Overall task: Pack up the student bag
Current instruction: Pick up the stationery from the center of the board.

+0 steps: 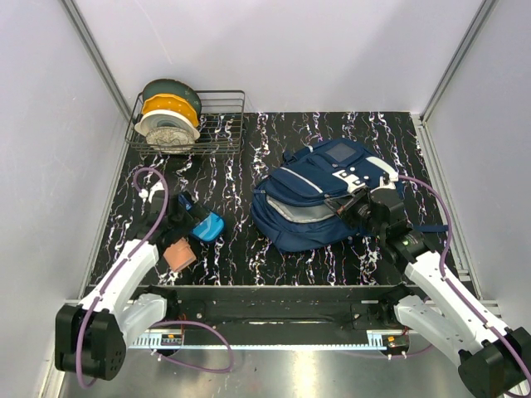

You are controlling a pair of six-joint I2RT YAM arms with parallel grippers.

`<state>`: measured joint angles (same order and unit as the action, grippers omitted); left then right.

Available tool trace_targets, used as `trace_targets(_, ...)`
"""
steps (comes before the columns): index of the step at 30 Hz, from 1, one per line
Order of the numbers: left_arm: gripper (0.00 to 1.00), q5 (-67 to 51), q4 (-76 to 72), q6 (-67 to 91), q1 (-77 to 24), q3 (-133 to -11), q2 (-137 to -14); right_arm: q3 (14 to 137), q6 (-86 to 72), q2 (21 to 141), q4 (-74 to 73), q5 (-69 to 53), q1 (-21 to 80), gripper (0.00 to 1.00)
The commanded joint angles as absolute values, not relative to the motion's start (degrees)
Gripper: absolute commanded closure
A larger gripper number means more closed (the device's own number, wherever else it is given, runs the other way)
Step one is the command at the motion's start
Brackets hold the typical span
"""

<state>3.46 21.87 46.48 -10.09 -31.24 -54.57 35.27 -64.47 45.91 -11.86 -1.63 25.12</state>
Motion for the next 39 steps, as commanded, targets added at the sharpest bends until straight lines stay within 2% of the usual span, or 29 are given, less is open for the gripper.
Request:
trace_targets(1,0.01,5.36,21.62,49.21,-8.7,-29.71,-56.15,37.18,-64.42,45.35,-4.48,-2.64,25.22,1.0)
trace_targets(13,0.01,8.0,4.33,48.69,-8.26,-27.68,-65.73,36.83,-64.77,46.14,-4.04,-2.9,25.14,1.0)
trace_targets(22,0.01,5.45,-7.8,50.1,-8.26,-27.16,-77.33,37.09,-64.86,46.5,-3.69,-3.25,25.22,1.0)
trace_targets(28,0.02,4.49,-10.63,47.9,-8.17,-28.82,-81.21,37.0,-65.04,46.49,-3.87,-3.16,25.14,1.0)
trace_targets(29,0.05,4.05,-10.81,47.73,-8.26,-29.0,-81.73,37.09,-64.95,46.49,-3.95,-2.99,25.05,1.0)
trace_targets(30,0.2,3.52,-11.16,47.29,-8.17,-29.0,-81.65,37.09,-64.95,46.58,-4.04,-2.99,25.14,1.0)
trace_targets(32,0.34,1.85,-12.57,46.93,-8.17,-28.65,-80.95,37.44,-64.78,46.41,-4.39,-2.81,25.14,1.0)
trace_targets(33,0.46,1.67,-12.74,46.59,-8.26,-28.48,-80.34,37.53,-64.78,46.32,-4.57,-2.64,25.05,1.0)
trace_targets(36,0.63,1.5,-11.61,45.19,-8.26,-28.83,-77.96,37.7,-64.69,46.23,-4.75,-2.37,25.05,1.0)
trace_targets(37,0.72,1.41,-10.47,44.65,-8.17,-29.0,-76.22,37.71,-64.6,46.32,-4.75,-2.37,25.05,1.0)
trace_targets(39,0.78,1.15,-9.15,43.34,-8.26,-29.79,-74.37,37.79,-64.6,46.49,-4.75,-2.37,25.05,1.0)
